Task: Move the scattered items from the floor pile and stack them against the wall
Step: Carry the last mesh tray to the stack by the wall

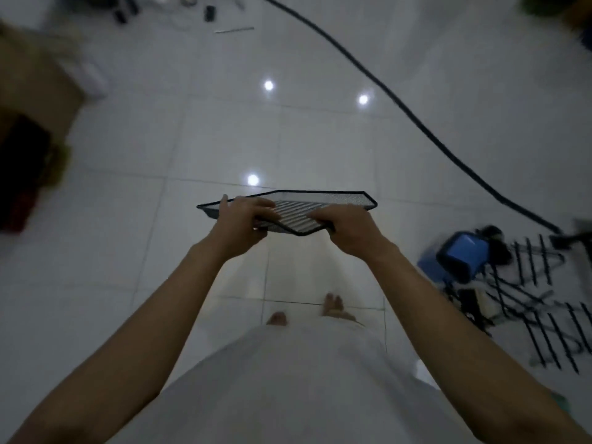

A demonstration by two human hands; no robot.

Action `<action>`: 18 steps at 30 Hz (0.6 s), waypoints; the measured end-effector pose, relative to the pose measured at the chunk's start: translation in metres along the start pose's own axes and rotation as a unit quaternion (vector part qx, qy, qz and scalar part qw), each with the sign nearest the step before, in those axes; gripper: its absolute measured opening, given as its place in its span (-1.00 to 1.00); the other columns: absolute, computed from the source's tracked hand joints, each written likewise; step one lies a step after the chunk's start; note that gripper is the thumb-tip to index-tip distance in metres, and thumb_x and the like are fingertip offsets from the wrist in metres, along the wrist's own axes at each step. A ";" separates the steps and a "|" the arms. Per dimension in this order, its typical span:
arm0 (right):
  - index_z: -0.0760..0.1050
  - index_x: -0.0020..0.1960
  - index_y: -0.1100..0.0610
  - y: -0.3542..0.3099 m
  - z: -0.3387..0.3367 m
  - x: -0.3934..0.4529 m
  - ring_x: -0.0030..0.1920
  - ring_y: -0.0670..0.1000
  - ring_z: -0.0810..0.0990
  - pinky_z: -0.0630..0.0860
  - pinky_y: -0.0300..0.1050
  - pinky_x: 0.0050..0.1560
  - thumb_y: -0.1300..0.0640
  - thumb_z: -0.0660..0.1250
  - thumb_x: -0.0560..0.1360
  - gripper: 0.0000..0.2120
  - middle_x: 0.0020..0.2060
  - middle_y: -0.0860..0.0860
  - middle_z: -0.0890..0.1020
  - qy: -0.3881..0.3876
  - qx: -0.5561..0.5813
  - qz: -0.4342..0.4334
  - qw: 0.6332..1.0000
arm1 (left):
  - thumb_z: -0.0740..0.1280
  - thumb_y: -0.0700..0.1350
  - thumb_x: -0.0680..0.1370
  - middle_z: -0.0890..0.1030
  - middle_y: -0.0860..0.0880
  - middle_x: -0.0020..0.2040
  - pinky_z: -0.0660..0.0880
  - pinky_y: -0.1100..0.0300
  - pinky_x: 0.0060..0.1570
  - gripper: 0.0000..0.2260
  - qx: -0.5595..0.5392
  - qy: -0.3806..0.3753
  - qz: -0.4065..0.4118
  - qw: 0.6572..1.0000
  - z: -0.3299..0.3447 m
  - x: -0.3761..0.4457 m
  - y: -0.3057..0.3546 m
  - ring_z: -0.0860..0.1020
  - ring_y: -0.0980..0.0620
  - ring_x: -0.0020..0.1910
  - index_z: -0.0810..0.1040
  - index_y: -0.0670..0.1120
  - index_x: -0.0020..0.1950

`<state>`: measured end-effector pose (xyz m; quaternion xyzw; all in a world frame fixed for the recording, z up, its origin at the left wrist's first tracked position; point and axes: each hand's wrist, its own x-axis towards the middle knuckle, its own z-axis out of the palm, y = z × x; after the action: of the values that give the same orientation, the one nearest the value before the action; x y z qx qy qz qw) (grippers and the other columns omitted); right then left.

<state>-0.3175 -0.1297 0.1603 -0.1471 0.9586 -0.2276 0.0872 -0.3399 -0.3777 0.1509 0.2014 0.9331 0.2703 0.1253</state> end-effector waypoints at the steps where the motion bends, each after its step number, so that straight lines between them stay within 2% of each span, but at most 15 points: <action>1: 0.60 0.24 0.04 -0.020 0.006 0.017 0.15 0.13 0.62 0.55 0.04 0.12 0.26 0.29 0.52 -0.66 0.15 0.03 0.66 -0.011 -0.013 -0.018 1.000 | 0.49 -0.19 0.41 0.54 0.09 0.30 0.10 -0.34 0.37 -0.63 -0.006 0.029 -0.033 0.999 -0.010 -0.014 -0.016 0.46 -0.04 0.27 0.62 0.12 0.17; 4: 0.57 0.28 -0.05 -0.075 0.031 0.061 0.17 0.12 0.60 0.53 0.02 0.12 0.19 0.28 0.55 -0.65 0.17 0.01 0.65 -0.046 -0.054 -0.084 0.994 | 0.52 -0.19 0.39 0.59 0.01 0.23 0.45 -0.12 0.23 -0.64 -0.080 0.109 -0.095 0.986 -0.032 -0.062 -0.063 0.56 -0.04 0.15 0.64 0.06 0.15; 6: 0.58 0.26 -0.06 -0.115 0.050 0.085 0.11 0.15 0.61 0.54 0.03 0.05 0.20 0.27 0.53 -0.65 0.11 0.02 0.67 -0.066 -0.074 -0.139 0.985 | 0.53 -0.17 0.39 0.60 0.01 0.22 0.48 0.10 0.20 -0.65 -0.106 0.158 -0.142 0.971 -0.043 -0.095 -0.081 0.55 0.03 0.14 0.64 0.01 0.15; 8: 0.60 0.21 -0.06 -0.151 0.067 0.104 0.04 0.16 0.62 0.53 0.00 -0.04 0.20 0.27 0.52 -0.67 0.04 0.02 0.69 -0.077 -0.100 -0.199 0.972 | 0.54 -0.13 0.38 0.60 0.02 0.21 0.38 0.24 0.16 -0.66 -0.095 0.203 -0.178 0.958 -0.050 -0.122 -0.087 0.52 0.05 0.14 0.64 -0.01 0.15; 11: 0.63 0.14 -0.07 -0.195 0.090 0.128 -0.05 0.15 0.64 0.49 -0.04 -0.16 0.22 0.28 0.48 -0.68 -0.08 0.01 0.71 -0.090 -0.120 -0.272 0.951 | 0.53 -0.20 0.37 0.61 0.00 0.20 0.38 0.17 0.16 -0.67 -0.083 0.256 -0.226 0.936 -0.055 -0.145 -0.099 0.53 0.02 0.13 0.65 -0.03 0.12; 14: 0.65 0.05 -0.05 -0.224 0.111 0.154 -0.11 0.15 0.65 0.48 -0.06 -0.23 0.24 0.28 0.43 -0.68 -0.15 0.02 0.70 -0.110 -0.124 -0.320 0.933 | 0.50 -0.27 0.36 0.62 0.00 0.19 0.43 0.09 0.19 -0.65 -0.047 0.277 -0.292 0.914 -0.058 -0.154 -0.122 0.55 -0.04 0.16 0.67 -0.02 0.11; 18: 0.63 0.09 -0.03 -0.250 0.130 0.201 -0.10 0.14 0.63 0.40 -0.08 -0.24 0.25 0.25 0.46 -0.68 -0.12 0.03 0.69 -0.133 -0.129 -0.365 0.912 | 0.44 -0.28 0.44 0.61 0.00 0.22 0.42 0.10 0.13 -0.64 0.019 0.280 -0.341 0.897 -0.074 -0.149 -0.158 0.54 -0.08 0.17 0.63 -0.02 0.20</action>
<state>-0.4154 -0.4612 0.1415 -0.5256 0.8388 -0.0959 0.1046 -0.2822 -0.5996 0.1426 -0.2107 0.9460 0.2389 -0.0604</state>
